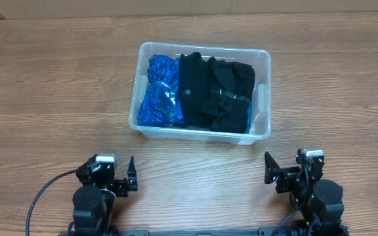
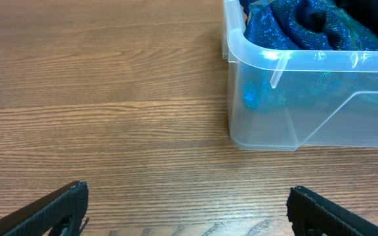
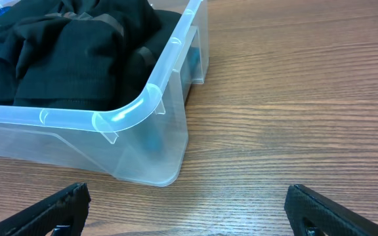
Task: Pack container
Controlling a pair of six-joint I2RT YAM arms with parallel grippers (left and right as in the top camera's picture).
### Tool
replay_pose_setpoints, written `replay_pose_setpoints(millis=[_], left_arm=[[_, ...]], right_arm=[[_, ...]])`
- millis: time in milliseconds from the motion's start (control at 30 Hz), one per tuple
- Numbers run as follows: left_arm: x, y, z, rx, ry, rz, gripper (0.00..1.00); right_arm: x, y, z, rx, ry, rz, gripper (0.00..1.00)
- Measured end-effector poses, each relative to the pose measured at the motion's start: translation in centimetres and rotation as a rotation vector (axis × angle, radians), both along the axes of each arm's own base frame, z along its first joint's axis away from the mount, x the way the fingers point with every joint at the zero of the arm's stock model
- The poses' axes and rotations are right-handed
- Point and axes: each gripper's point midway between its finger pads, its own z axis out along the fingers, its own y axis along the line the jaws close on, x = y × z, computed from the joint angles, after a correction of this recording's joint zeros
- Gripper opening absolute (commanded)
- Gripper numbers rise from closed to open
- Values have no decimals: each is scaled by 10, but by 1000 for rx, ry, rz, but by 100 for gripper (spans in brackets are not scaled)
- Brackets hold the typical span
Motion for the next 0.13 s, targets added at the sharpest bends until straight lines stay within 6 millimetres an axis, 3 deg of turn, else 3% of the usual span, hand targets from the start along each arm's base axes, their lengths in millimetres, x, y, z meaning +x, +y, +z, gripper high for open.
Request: replay_pose_setpoints(millis=[133], left_arm=[[0, 0, 0, 0, 0, 0, 100]], right_arm=[[0, 0, 0, 0, 0, 0, 100]])
